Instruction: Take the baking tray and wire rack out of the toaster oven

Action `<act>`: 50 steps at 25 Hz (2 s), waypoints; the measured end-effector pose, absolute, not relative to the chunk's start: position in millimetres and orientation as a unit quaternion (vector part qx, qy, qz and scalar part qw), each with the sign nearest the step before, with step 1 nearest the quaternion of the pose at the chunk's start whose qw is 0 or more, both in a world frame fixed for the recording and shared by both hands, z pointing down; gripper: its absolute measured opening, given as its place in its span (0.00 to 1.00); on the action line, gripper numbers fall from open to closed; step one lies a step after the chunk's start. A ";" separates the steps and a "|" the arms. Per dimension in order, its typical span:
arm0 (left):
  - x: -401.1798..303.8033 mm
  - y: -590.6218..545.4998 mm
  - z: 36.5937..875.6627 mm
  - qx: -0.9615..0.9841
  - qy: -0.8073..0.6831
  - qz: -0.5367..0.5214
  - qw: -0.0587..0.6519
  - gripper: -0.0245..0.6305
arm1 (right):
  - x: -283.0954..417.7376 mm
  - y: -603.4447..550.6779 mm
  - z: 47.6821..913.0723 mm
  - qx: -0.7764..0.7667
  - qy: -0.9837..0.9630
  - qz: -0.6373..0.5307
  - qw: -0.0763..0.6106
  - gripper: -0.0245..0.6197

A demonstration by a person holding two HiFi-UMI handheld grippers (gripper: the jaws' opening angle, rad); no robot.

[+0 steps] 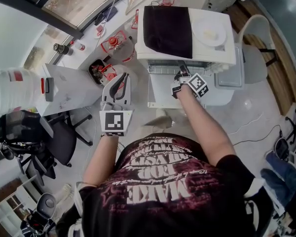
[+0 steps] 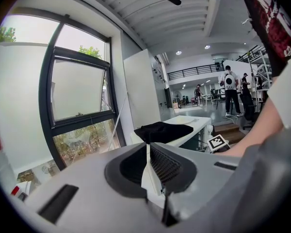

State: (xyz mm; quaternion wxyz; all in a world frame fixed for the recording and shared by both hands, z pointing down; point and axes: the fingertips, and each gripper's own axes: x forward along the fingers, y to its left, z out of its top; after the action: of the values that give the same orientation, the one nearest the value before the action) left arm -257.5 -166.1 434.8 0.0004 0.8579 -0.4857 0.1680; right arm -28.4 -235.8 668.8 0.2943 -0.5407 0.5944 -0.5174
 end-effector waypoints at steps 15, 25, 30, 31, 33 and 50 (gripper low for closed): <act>-224.6 -161.3 428.4 0.876 -0.454 0.163 -0.013 0.07 | -43.2 -178.2 651.6 -0.470 0.622 -0.533 0.329 0.05; -190.1 -156.2 423.5 0.894 -0.419 0.157 -0.028 0.07 | -52.1 -116.2 632.1 -0.425 0.619 -0.580 0.318 0.05; -178.3 -155.7 426.2 0.901 -0.405 0.153 -0.025 0.07 | -49.6 -79.6 625.3 -0.403 0.641 -0.584 0.292 0.05; -175.1 -155.8 426.5 0.902 -0.403 0.151 -0.024 0.07 | -47.7 -72.5 625.0 -0.401 0.646 -0.584 0.284 0.05; -167.6 -155.4 427.0 0.906 -0.396 0.148 -0.022 0.07 | -42.2 -59.3 624.4 -0.398 0.651 -0.585 0.276 0.05; -68.0 -130.3 408.4 0.933 -0.340 0.118 -0.024 0.07 | 39.4 20.6 610.7 -0.407 0.641 -0.600 0.251 0.05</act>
State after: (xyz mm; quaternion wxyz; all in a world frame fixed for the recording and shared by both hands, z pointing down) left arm -68.0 -130.3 408.4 -0.0239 0.9327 -0.3401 0.1177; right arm 39.4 20.6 610.7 0.2507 -0.4071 0.6412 -0.6002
